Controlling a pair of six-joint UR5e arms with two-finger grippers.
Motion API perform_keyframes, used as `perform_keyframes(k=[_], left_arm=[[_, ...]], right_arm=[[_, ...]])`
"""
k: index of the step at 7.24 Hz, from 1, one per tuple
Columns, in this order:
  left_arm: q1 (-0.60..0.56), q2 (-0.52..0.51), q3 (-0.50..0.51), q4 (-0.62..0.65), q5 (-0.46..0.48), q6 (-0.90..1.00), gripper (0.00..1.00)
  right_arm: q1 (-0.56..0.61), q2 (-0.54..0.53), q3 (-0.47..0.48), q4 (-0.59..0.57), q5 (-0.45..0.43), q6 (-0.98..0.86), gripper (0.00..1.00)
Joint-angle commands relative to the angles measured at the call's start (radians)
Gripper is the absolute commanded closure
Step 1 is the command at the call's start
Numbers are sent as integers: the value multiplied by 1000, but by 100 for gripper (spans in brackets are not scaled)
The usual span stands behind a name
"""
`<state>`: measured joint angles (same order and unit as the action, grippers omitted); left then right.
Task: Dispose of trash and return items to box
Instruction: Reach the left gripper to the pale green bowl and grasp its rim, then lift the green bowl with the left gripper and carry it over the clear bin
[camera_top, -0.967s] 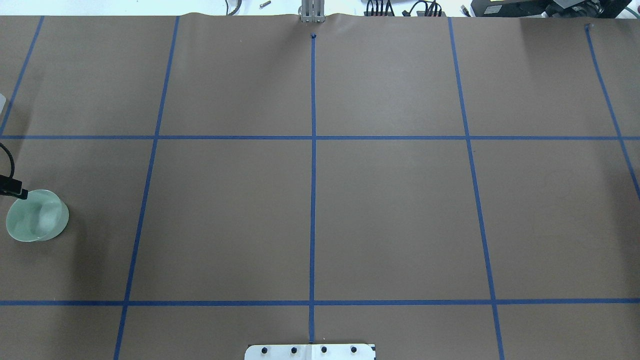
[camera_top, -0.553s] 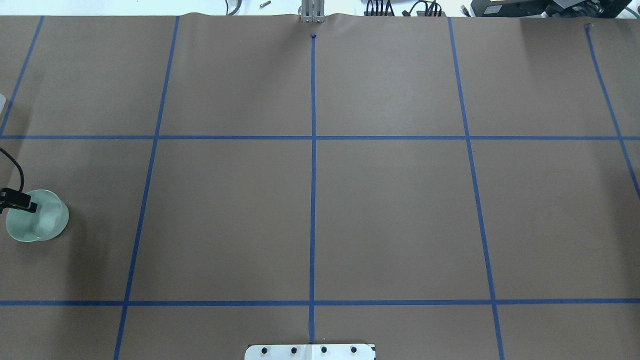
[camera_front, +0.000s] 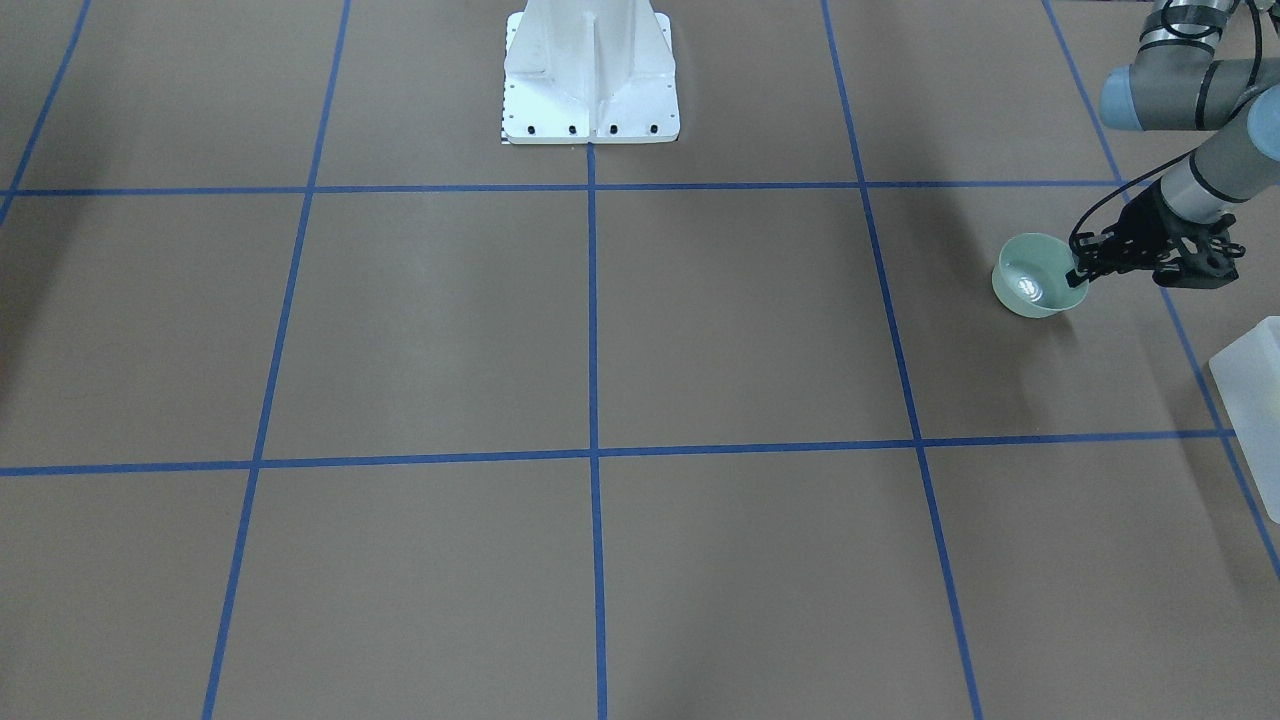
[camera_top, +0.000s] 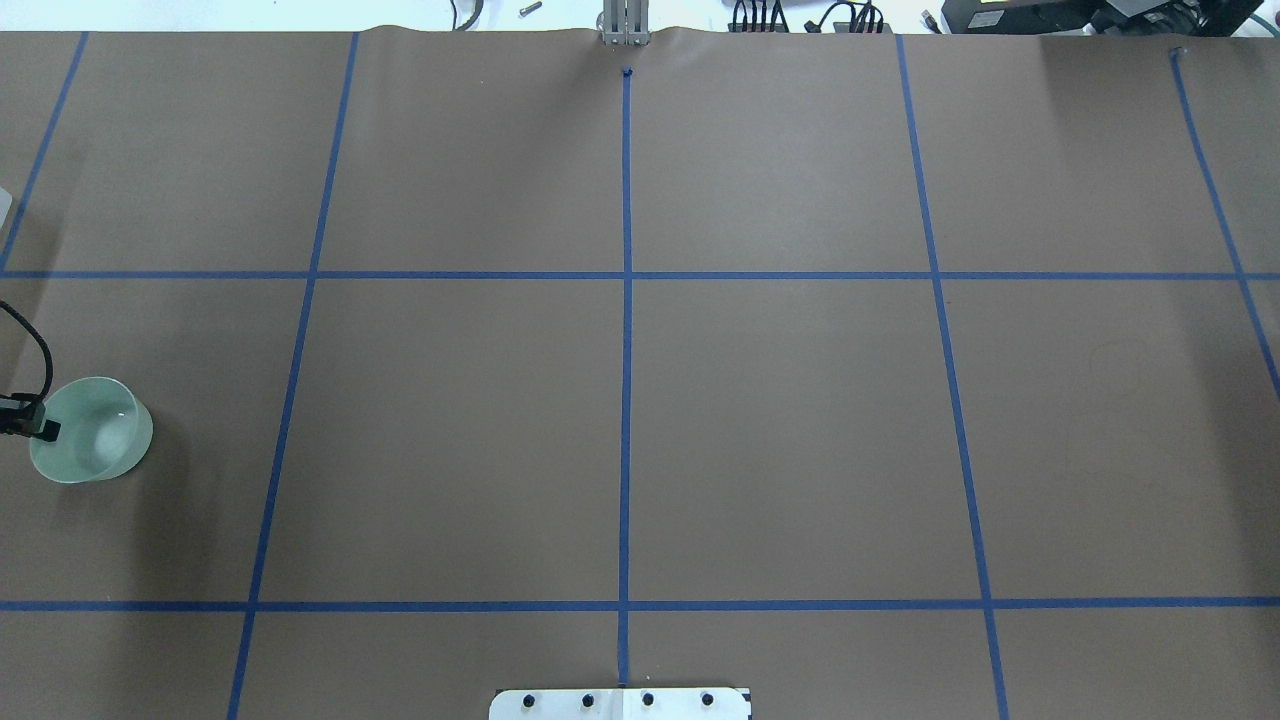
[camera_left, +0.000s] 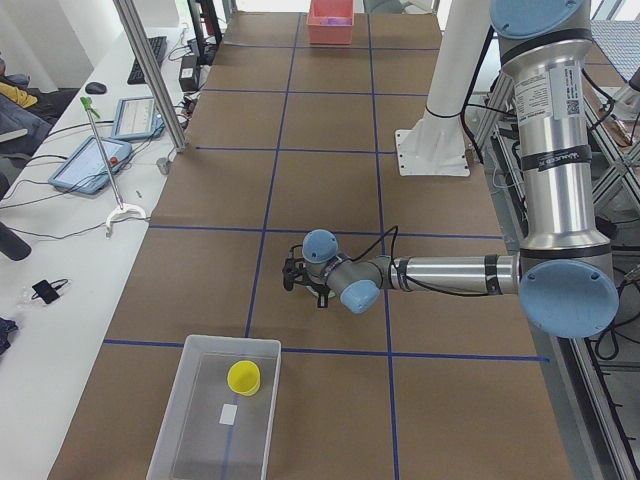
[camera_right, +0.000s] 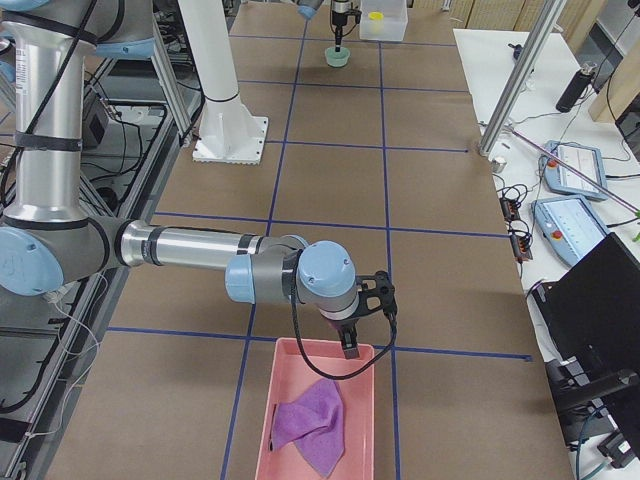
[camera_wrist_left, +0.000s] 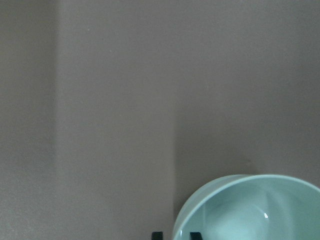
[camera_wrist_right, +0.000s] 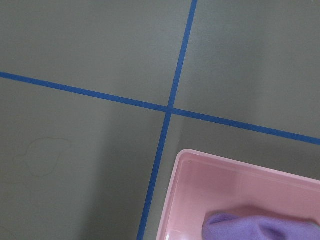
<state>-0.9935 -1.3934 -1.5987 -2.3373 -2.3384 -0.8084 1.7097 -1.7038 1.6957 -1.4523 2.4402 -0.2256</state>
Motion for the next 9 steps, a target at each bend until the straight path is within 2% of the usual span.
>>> perform_keyframes(k=[1, 2, 3, 4, 5, 7, 8, 9], left_arm=[[-130, -19, -23, 7, -212, 0, 100], [-254, -44, -17, 9, -290, 12, 100], [-369, -45, -9, 15, -318, 78, 100], [-439, -59, 46, 54, -318, 213, 100], [-532, -147, 134, 200, -314, 421, 100], [-713, -406, 399, 664, -302, 869, 100], [-740, -476, 518, 740, -232, 930, 100], [-749, -481, 545, 739, -137, 875, 100]], right_arm=[[-24, 3, 7, 3, -3, 23, 0], [-33, 7, 7, 3, -4, 23, 0], [-68, 12, 9, 6, -4, 57, 0], [-102, 53, 7, 6, -6, 127, 0], [-131, 71, 4, 6, -13, 153, 0], [-137, 72, 1, 6, -13, 160, 0], [-140, 73, -2, 6, -13, 158, 0], [-142, 73, -2, 6, -18, 158, 0]])
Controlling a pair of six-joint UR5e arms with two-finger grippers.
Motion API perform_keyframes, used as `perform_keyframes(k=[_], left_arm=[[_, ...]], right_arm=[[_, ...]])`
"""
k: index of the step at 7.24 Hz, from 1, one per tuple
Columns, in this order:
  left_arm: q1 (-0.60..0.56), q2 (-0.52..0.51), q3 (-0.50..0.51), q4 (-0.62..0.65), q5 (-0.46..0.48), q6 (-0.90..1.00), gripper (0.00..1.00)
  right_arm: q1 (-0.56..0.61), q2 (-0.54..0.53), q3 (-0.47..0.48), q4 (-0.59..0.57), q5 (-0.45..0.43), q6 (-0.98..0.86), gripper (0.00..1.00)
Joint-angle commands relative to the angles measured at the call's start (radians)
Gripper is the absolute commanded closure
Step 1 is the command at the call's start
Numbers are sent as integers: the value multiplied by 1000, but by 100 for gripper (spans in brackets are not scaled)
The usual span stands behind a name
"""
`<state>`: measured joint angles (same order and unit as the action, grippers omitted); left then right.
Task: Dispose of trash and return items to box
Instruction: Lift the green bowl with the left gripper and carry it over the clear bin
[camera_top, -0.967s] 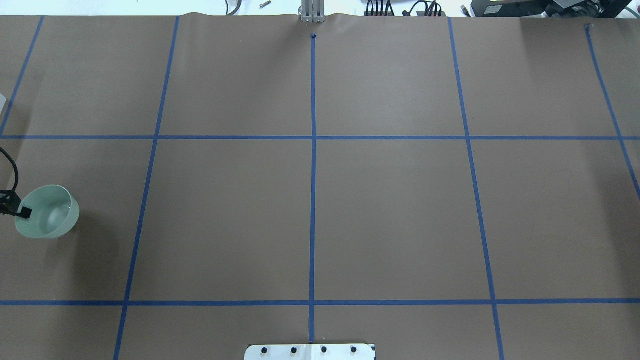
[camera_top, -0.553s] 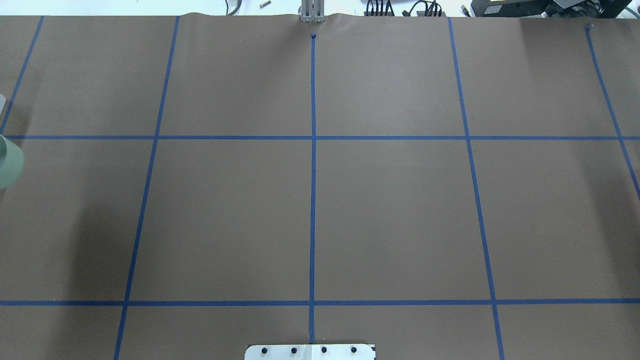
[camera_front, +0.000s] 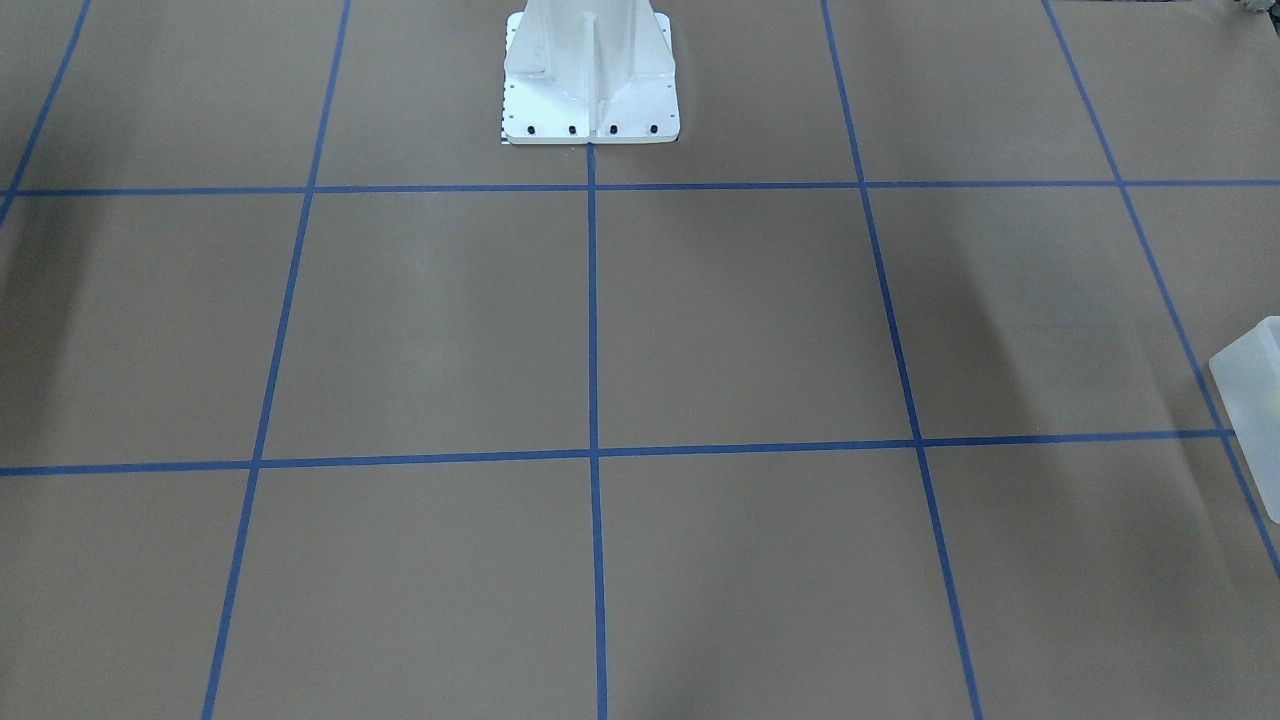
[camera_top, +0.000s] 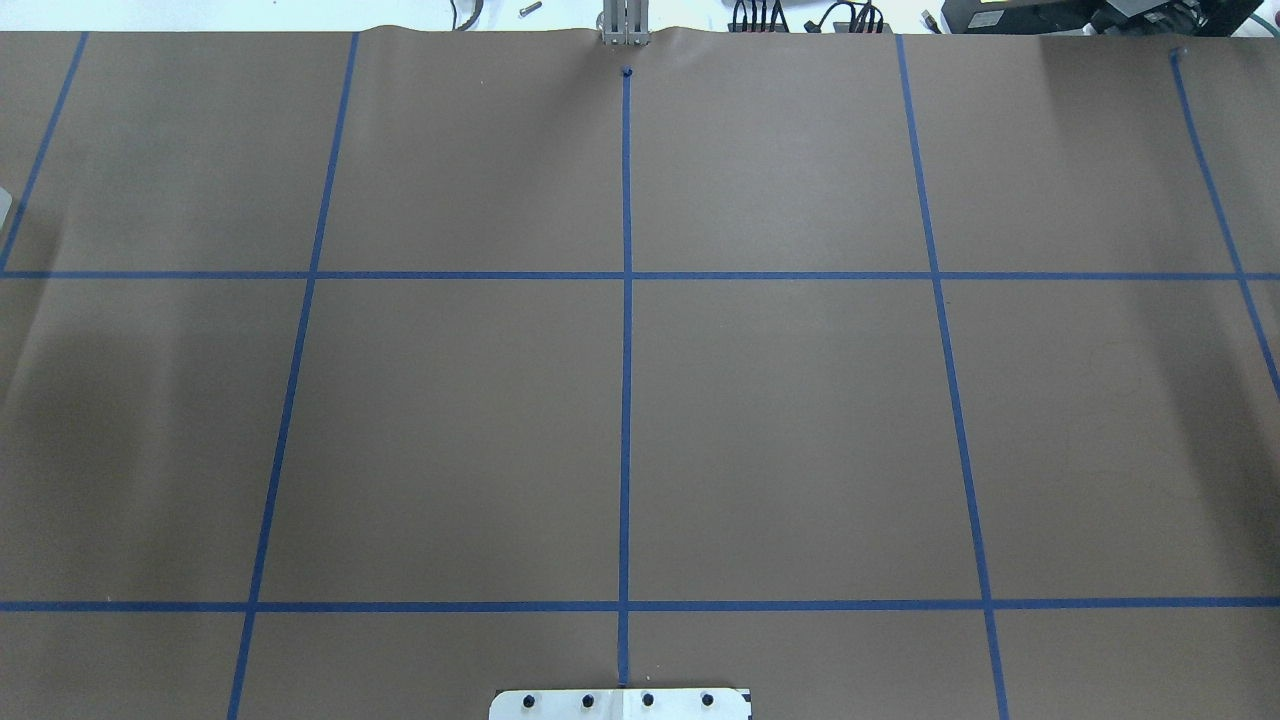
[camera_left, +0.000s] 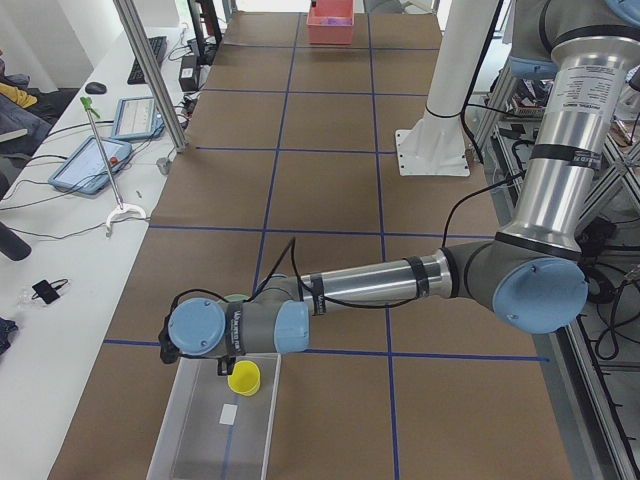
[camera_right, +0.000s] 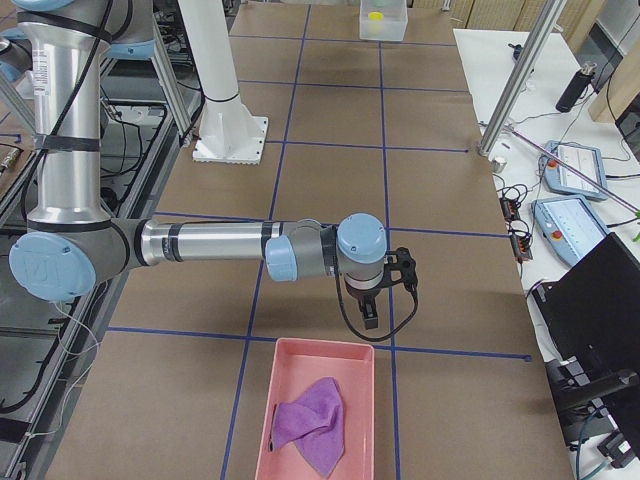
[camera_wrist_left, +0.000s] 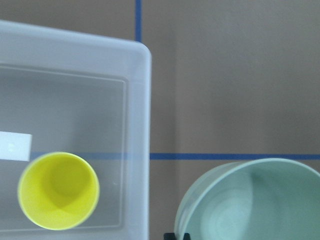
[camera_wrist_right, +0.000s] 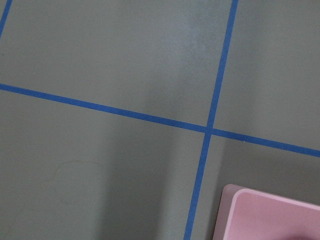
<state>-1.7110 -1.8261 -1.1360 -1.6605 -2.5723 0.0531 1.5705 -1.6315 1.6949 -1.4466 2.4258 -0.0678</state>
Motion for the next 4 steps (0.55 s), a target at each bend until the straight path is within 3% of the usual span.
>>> perform_keyframes(k=[1, 3, 4], left_arm=[[-32, -58, 149, -14, 171, -165, 100], [-30, -109, 336, -279, 242, -431, 100], [-29, -133, 384, -316, 242, -502, 100]], right_arm=[[-4, 1, -3, 0, -4, 0, 0], [-12, 1, -3, 0, -11, 2, 0], [-14, 1, -3, 0, -11, 2, 0]])
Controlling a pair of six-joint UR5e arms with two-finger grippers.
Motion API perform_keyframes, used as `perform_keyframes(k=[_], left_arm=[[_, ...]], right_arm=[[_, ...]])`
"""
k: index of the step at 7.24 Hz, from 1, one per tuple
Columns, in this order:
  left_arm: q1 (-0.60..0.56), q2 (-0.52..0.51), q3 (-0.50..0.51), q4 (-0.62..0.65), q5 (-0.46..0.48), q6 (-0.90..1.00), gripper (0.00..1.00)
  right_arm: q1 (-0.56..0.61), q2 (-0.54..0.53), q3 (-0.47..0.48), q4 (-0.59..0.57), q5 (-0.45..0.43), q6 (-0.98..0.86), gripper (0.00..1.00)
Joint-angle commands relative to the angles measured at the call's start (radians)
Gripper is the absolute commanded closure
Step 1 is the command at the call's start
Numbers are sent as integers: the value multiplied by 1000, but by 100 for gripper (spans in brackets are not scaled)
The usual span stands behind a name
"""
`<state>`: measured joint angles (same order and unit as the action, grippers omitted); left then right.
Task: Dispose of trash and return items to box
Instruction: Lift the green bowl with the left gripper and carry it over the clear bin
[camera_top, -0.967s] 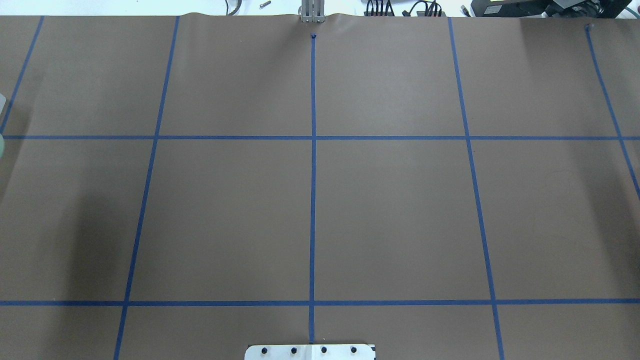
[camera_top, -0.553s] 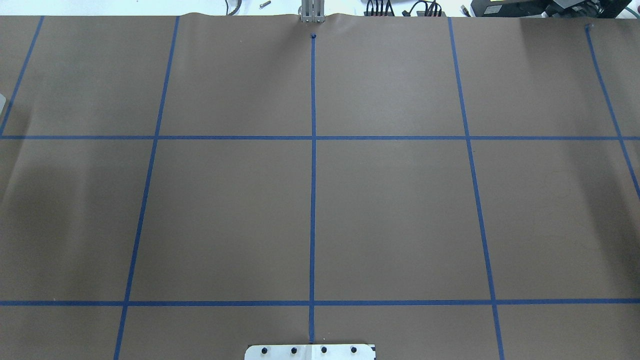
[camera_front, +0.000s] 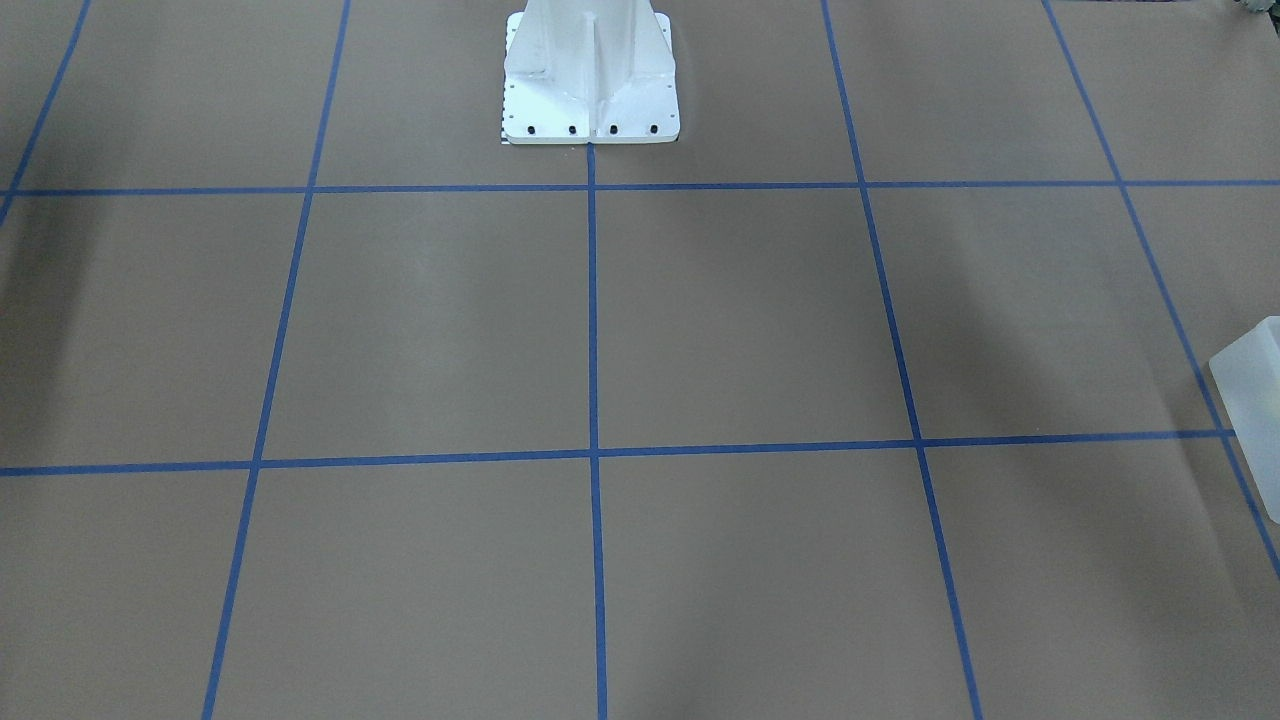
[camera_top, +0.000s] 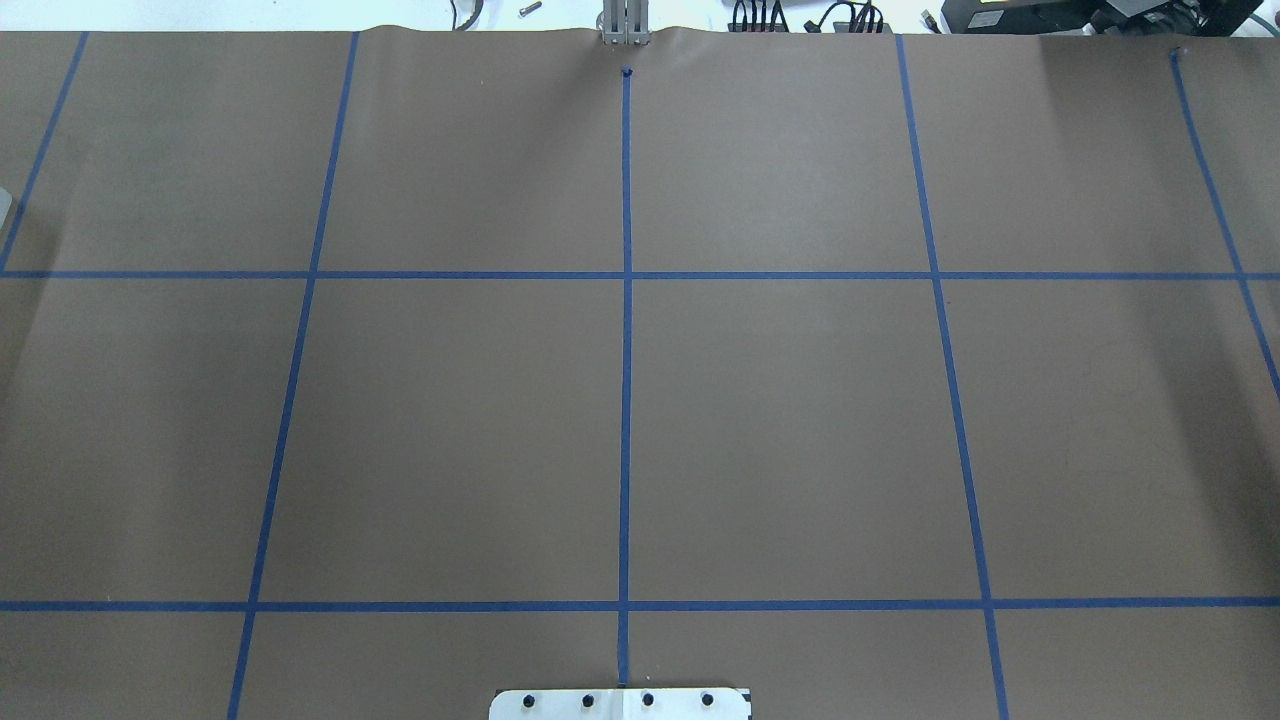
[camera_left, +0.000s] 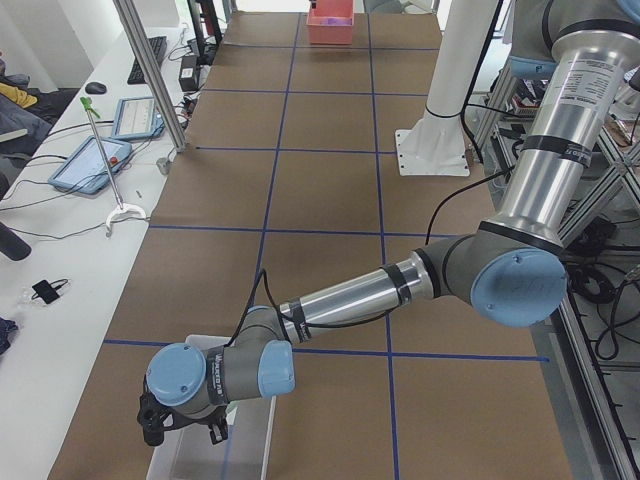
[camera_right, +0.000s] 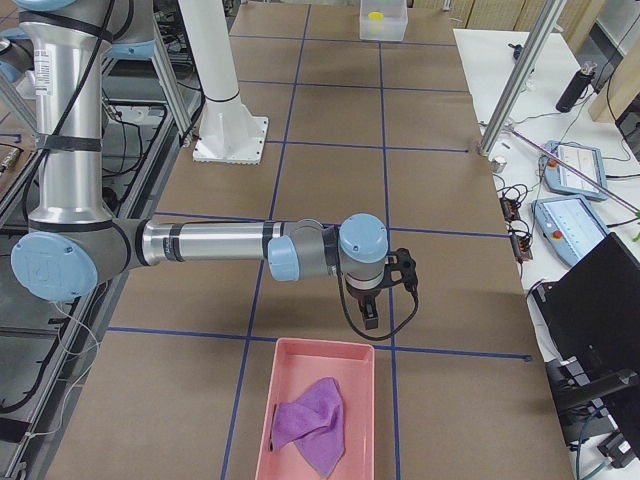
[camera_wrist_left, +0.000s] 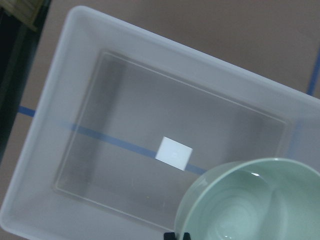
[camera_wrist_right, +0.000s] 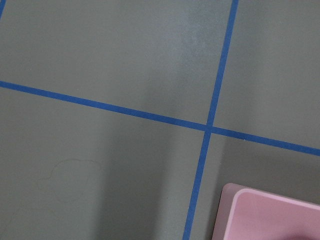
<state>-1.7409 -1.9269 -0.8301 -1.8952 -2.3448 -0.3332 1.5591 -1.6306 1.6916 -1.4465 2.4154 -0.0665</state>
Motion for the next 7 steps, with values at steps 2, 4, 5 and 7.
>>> perform_keyframes(k=[2, 4, 5, 7], left_arm=[[0, -15, 108, -142, 15, -183, 100], [1, -12, 185, -232, 15, -207, 100], [3, -12, 196, -234, 15, -207, 100], [4, -12, 201, -235, 15, -207, 79]], right_arm=[[-4, 2, -7, 0, -4, -1, 0], [-4, 6, -9, 0, -4, 1, 0], [-7, 14, -9, -2, -4, 1, 0], [-10, 14, -16, -2, -6, 1, 0]])
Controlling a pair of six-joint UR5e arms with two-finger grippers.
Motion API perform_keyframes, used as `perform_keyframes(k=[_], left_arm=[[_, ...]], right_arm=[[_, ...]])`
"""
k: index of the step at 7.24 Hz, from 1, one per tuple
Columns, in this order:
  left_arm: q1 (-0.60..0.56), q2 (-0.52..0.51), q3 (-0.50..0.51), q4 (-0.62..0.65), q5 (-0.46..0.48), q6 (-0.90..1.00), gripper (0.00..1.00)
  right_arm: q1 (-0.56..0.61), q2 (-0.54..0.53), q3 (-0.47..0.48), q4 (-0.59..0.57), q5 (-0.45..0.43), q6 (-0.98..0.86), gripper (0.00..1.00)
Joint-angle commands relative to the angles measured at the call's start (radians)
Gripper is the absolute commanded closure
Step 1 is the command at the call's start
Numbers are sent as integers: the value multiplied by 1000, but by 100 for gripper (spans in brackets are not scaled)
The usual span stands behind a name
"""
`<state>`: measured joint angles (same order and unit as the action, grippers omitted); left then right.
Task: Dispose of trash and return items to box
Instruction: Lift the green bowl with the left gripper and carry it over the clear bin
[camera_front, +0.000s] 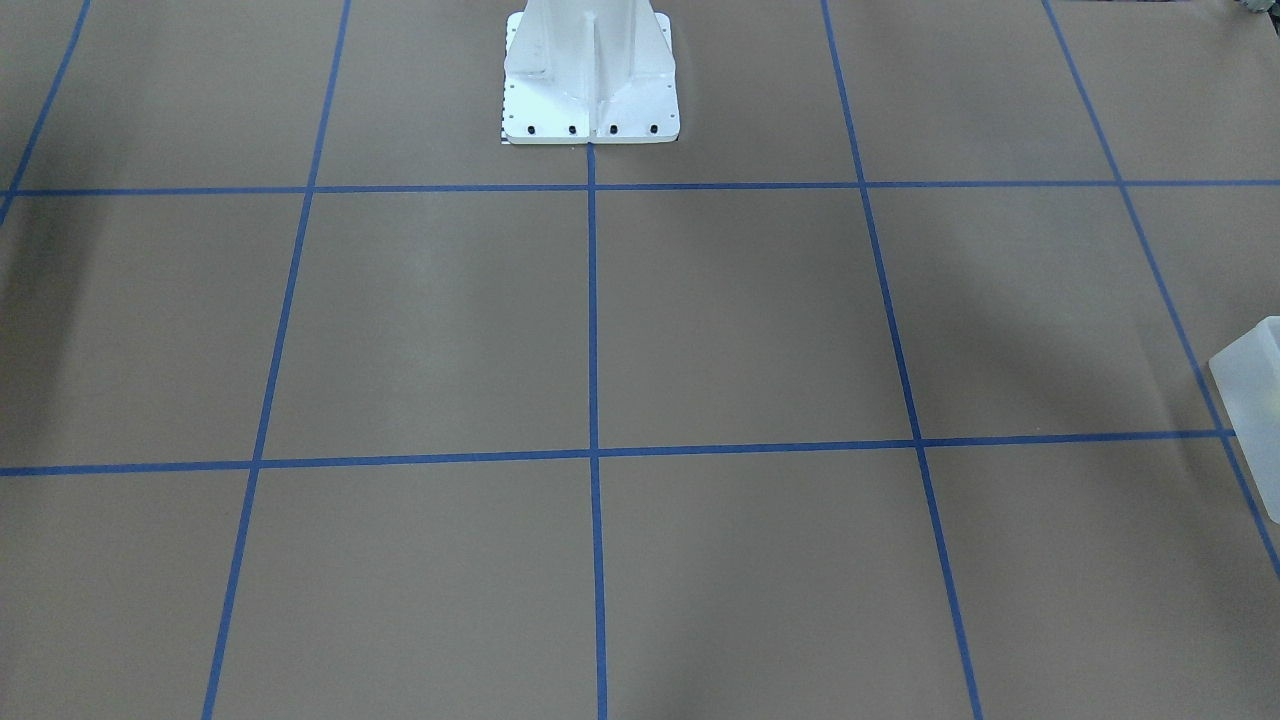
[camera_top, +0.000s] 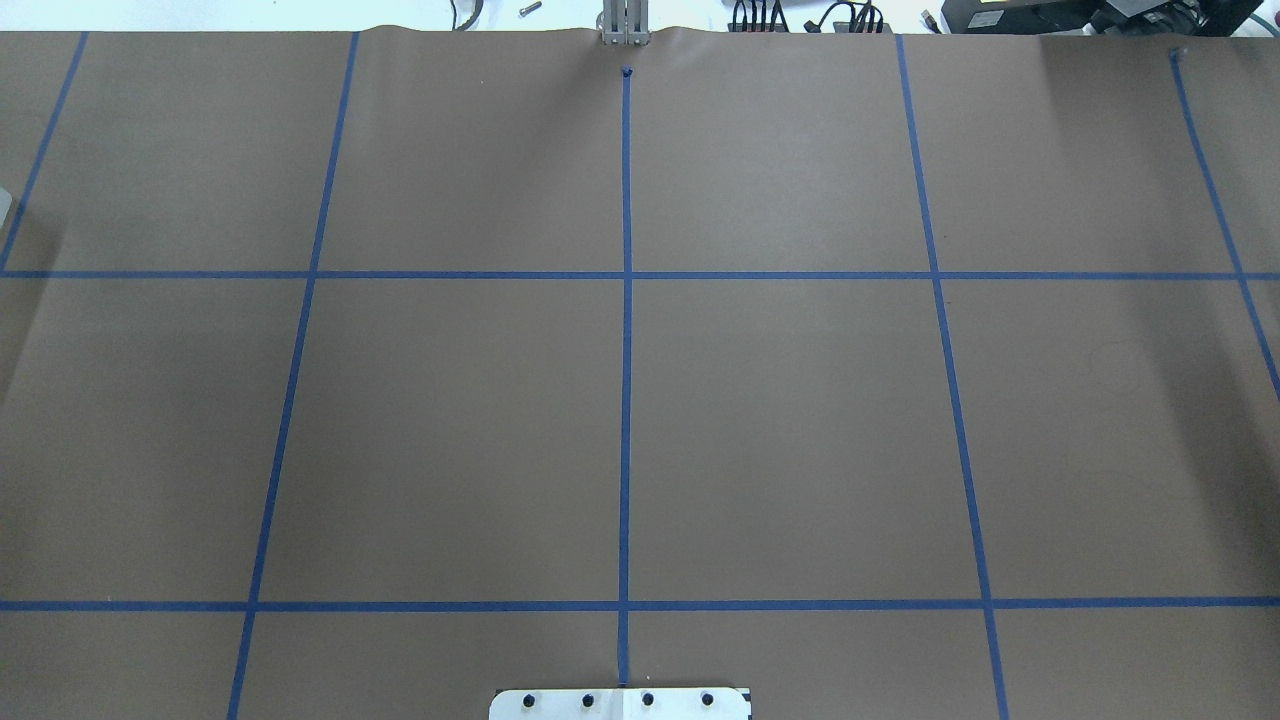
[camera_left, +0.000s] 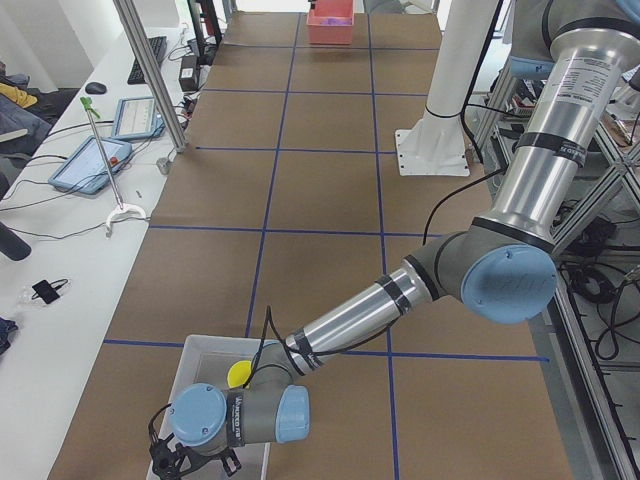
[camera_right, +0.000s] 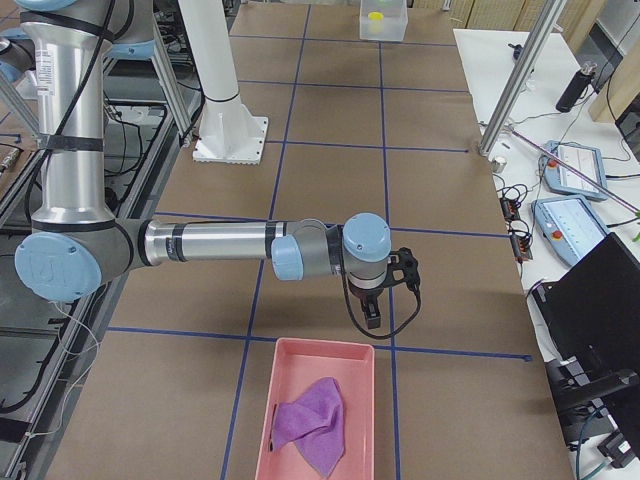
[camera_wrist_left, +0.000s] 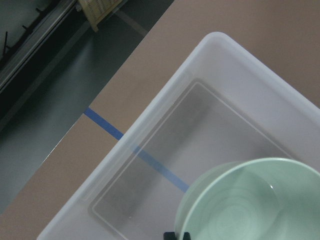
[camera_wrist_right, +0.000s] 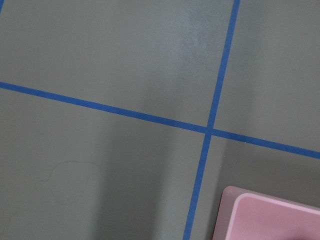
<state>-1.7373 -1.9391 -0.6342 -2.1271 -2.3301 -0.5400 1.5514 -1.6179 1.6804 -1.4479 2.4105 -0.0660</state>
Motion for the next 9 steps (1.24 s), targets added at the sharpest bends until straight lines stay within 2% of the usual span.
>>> perform_keyframes(k=[1, 2, 3, 4, 5, 6, 7, 8, 9], left_arm=[[2, 0, 4, -19, 0, 0, 63], [2, 0, -4, -22, 0, 2, 54], [4, 2, -24, -20, -5, 2, 51], [5, 46, -144, -11, -6, -6, 45], [7, 134, -349, 8, -9, -1, 43], [72, 232, -568, 34, -8, -1, 41], [179, 296, -725, 58, -8, 14, 41], [252, 307, -833, 115, -8, 43, 41], [296, 313, -952, 274, -8, 78, 40]], right_arm=[[-5, 6, -10, 0, -1, 0, 0], [-5, 7, -10, 0, -1, 0, 0], [-7, 7, -7, 0, 1, 2, 0], [-7, 10, 2, 3, 6, 40, 0], [-29, 10, 28, 23, 6, 111, 0], [-52, 3, 28, 99, 3, 188, 0], [-59, 0, 28, 144, -1, 237, 0], [-59, -3, 28, 145, -4, 238, 0], [-59, -5, 28, 144, -14, 238, 0]])
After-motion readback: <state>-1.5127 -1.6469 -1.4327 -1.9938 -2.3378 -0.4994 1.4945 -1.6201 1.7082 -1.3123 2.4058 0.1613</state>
